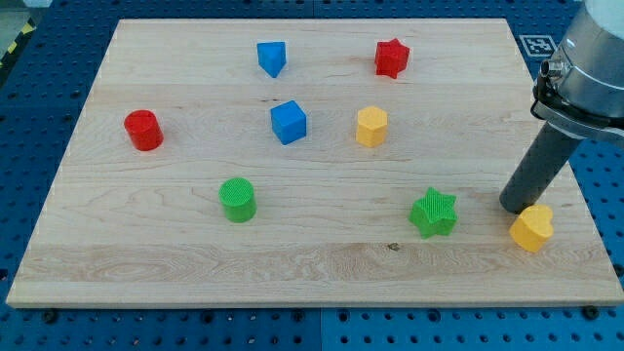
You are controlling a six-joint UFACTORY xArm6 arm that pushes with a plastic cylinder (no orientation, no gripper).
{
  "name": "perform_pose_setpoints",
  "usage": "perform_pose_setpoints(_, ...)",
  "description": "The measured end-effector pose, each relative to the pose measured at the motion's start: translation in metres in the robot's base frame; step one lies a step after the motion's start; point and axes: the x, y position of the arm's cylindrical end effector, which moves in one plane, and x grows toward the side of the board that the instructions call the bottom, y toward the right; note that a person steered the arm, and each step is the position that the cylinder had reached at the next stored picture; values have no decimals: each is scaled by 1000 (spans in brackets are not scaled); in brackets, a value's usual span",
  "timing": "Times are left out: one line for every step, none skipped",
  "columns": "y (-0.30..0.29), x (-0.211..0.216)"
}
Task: Slide green star to horizontal right of green circle
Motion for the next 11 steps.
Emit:
perform_pose_setpoints(-9, 0)
perform_pose_setpoints(-13, 0)
perform_pose_setpoints(-20, 0)
perform_pose_setpoints(-19, 3)
perform_pose_setpoints(-13, 17)
perform_pose_setpoints(-7, 17)
perform_pose_setpoints(5, 29)
perform_pose_setpoints(5, 29)
perform_pose_setpoints(-21, 26)
perform_pose_setpoints(-39, 16)
perform_pose_setpoints(-39, 16)
